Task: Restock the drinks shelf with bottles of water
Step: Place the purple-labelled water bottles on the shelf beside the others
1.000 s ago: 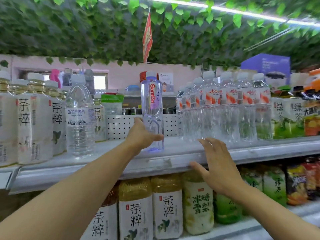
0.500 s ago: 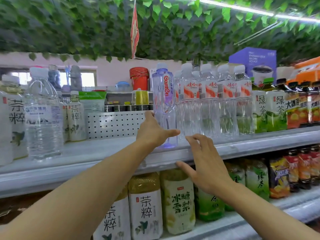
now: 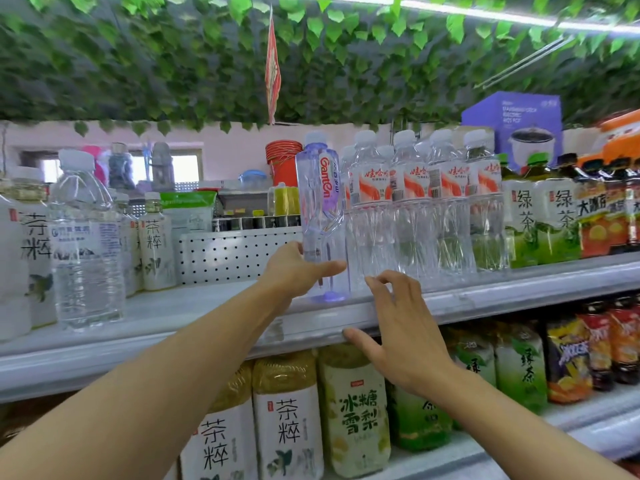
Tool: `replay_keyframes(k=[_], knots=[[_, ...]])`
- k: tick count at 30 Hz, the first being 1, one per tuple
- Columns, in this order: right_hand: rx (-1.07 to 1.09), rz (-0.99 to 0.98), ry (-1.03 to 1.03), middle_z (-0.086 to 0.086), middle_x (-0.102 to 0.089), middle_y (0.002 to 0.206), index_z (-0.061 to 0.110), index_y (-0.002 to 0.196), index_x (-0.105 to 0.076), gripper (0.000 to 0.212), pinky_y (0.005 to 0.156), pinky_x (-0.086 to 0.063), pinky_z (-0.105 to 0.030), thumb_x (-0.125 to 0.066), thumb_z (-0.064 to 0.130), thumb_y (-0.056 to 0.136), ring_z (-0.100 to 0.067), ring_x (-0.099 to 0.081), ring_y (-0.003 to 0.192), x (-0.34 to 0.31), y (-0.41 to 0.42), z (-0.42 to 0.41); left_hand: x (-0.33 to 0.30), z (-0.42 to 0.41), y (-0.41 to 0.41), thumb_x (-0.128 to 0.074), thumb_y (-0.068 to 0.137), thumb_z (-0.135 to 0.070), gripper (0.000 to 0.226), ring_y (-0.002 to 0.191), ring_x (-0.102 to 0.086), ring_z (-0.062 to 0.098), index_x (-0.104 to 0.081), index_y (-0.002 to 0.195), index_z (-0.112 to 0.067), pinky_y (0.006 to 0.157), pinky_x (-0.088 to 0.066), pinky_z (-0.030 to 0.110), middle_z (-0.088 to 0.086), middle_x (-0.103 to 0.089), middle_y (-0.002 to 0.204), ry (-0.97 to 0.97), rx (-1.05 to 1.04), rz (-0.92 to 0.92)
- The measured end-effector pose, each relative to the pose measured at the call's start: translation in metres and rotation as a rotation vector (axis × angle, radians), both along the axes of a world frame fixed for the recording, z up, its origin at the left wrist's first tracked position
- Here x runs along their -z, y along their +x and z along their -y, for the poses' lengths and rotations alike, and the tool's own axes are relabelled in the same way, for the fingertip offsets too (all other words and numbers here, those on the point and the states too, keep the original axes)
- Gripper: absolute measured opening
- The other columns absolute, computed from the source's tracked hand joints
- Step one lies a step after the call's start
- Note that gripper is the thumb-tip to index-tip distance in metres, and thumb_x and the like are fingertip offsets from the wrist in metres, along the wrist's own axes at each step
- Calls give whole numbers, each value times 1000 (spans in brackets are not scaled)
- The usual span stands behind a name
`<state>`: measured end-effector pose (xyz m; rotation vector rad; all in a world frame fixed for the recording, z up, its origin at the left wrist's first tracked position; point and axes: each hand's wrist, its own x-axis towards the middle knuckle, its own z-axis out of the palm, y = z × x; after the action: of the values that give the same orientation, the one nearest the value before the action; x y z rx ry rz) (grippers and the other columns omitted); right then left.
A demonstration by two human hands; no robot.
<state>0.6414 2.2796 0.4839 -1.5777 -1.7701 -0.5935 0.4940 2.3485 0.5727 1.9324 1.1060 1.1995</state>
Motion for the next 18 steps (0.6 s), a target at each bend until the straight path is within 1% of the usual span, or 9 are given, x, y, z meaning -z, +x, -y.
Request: replay_keyframes(k=[3, 6, 9, 13, 16, 18], knots=[[-2, 3, -1, 3, -12, 138, 21, 144, -17, 77, 115, -19, -30, -43, 65, 86, -16, -11, 132, 0, 1, 0, 1, 1, 4, -78, 72, -35, 35, 87, -61, 16, -58, 97, -20, 76, -47, 32, -1, -65, 91, 20, 5, -10], [-7, 4, -2, 3, -11, 139, 22, 143, -17, 76, 115, -19, -30, -43, 65, 86, -16, -11, 133, 0, 2, 0, 3, 1, 6, -78, 71, -39, 43, 86, -61, 15, -57, 104, -19, 77, -49, 32, -1, -65, 92, 41, -15, -23], [-17, -3, -12, 4, -11, 138, 22, 143, -17, 76, 115, -20, -31, -43, 65, 86, -15, -10, 133, 0, 3, 1, 3, 3, 7, -77, 73, -37, 36, 80, -60, 12, -56, 98, -21, 71, -46, 28, -4, -63, 85, 56, -1, -28], [-31, -3, 6, 3, -14, 136, 21, 142, -22, 75, 114, -22, -33, -45, 65, 85, -17, -14, 132, -1, 3, 1, 2, 5, 6, -75, 76, -34, 29, 76, -58, 11, -52, 91, -26, 68, -45, 25, -5, -61, 84, 60, 18, -34], [-23, -6, -7, 3, -14, 137, 20, 142, -20, 79, 114, -24, -35, -34, 69, 82, -18, -13, 132, 0, 2, 1, 4, 5, 7, -75, 77, -34, 33, 76, -58, 9, -51, 98, -24, 63, -44, 22, -6, -60, 84, 75, 20, -36], [-25, -17, 11, 2, -16, 136, 19, 142, -23, 82, 113, -26, -37, -28, 69, 78, -19, -15, 132, 1, 3, 0, 5, 5, 7, -74, 77, -36, 37, 76, -58, 9, -50, 102, -23, 63, -45, 22, -7, -60, 83, 91, 9, -52]])
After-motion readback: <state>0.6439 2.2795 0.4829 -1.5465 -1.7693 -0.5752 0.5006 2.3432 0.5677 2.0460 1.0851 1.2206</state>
